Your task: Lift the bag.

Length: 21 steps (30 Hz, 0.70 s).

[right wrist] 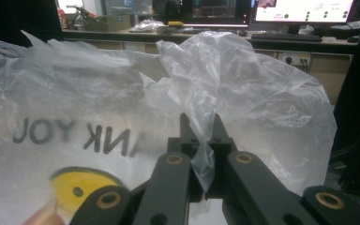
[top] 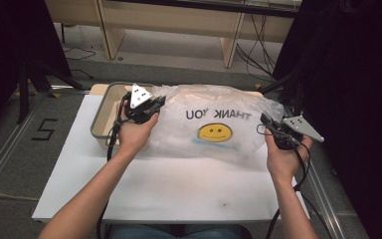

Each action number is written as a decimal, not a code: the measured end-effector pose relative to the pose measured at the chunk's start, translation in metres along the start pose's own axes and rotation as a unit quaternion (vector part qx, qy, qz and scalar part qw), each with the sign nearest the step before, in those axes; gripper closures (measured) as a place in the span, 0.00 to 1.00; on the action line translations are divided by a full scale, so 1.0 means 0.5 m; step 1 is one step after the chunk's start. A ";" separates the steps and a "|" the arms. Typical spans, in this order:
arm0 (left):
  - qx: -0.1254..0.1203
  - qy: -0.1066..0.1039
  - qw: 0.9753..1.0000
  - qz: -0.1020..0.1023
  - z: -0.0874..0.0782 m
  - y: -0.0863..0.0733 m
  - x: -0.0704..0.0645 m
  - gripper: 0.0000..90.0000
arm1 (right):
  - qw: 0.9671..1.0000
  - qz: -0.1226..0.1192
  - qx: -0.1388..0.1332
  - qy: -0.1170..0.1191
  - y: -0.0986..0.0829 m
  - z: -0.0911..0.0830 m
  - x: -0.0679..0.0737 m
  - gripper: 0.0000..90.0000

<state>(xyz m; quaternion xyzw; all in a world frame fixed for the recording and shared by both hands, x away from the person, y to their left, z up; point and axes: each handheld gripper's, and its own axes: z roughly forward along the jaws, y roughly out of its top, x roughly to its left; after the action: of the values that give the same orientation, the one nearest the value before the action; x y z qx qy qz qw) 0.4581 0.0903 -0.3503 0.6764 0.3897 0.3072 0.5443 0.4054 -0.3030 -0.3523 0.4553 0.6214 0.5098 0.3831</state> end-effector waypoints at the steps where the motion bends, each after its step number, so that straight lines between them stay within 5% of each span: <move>1: 0.000 0.001 1.000 0.000 0.001 -0.001 0.000 0.98 | 1.000 0.000 0.001 0.000 -0.001 0.002 -0.001 1.00; 21: 0.020 0.015 1.000 -0.011 0.039 -0.017 0.010 0.98 | 1.000 0.007 0.020 -0.003 -0.016 0.033 -0.006 1.00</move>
<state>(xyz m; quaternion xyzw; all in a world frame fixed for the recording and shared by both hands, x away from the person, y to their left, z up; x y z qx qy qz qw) 0.4757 0.0858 -0.3629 0.6784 0.4107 0.3035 0.5282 0.4201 -0.3016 -0.3631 0.4687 0.6272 0.4984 0.3723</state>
